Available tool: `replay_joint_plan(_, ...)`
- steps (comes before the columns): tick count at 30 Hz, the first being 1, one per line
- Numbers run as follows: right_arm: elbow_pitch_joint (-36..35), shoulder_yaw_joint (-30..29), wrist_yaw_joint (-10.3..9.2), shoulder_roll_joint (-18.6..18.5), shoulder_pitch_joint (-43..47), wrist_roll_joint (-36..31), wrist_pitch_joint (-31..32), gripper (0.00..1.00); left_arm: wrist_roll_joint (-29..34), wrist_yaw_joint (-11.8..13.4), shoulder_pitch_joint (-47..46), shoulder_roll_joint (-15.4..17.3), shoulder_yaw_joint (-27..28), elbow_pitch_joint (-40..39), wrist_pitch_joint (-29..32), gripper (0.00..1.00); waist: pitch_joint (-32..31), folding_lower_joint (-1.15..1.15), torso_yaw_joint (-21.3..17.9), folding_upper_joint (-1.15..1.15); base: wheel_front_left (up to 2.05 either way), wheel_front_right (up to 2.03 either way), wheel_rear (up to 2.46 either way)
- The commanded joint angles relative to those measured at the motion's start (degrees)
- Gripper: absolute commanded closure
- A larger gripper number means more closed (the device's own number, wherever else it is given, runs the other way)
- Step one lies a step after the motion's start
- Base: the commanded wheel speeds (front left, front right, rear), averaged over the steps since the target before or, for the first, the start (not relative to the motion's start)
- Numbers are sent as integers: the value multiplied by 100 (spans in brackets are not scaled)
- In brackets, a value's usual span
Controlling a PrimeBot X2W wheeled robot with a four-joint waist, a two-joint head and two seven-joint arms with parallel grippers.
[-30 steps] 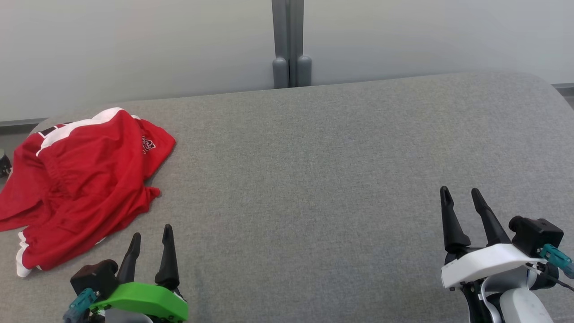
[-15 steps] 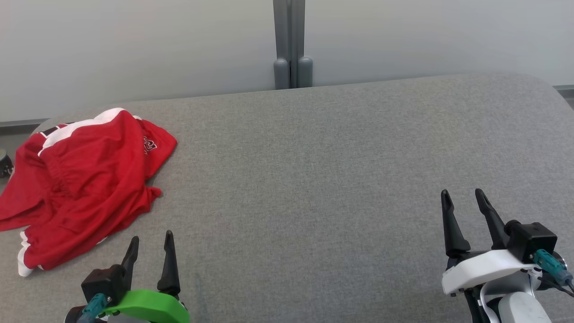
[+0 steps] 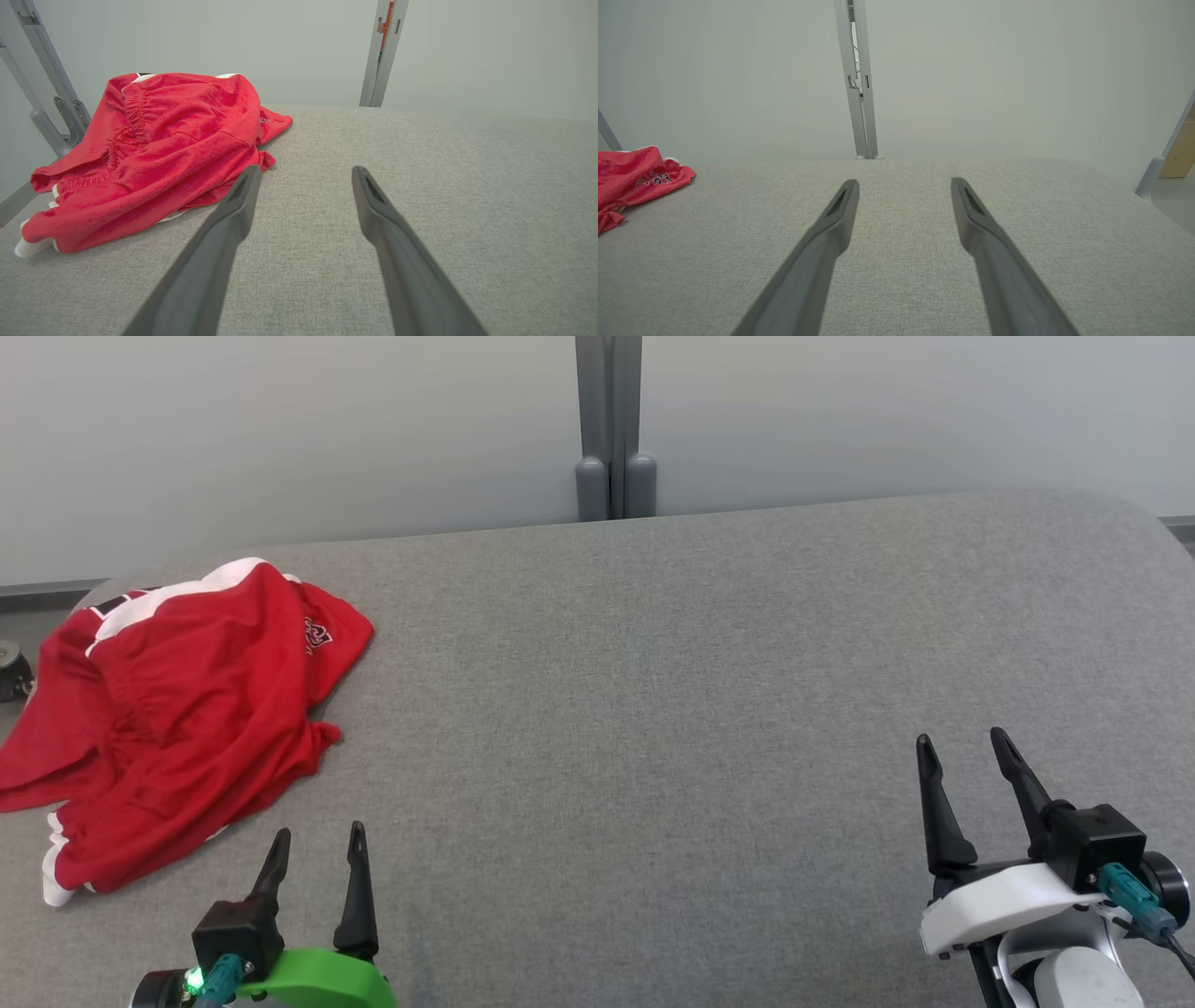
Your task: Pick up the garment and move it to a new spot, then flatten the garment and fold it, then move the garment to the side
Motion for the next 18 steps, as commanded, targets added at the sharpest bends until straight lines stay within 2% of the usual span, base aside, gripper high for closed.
replay_joint_plan(1, 3, -39, 1, -6, 70, -47, -53, 0, 134, 28, 63, 26, 28, 33, -54, 0, -2, 0, 6, 0, 0, 0, 0)
replay_joint_plan(18, 233, 38, 0, -28, 155, -374, -237, 0, 744, 43, 89, -50, 141, 91, -236, 0, -6, 0, 58, 0, 0, 0, 0)
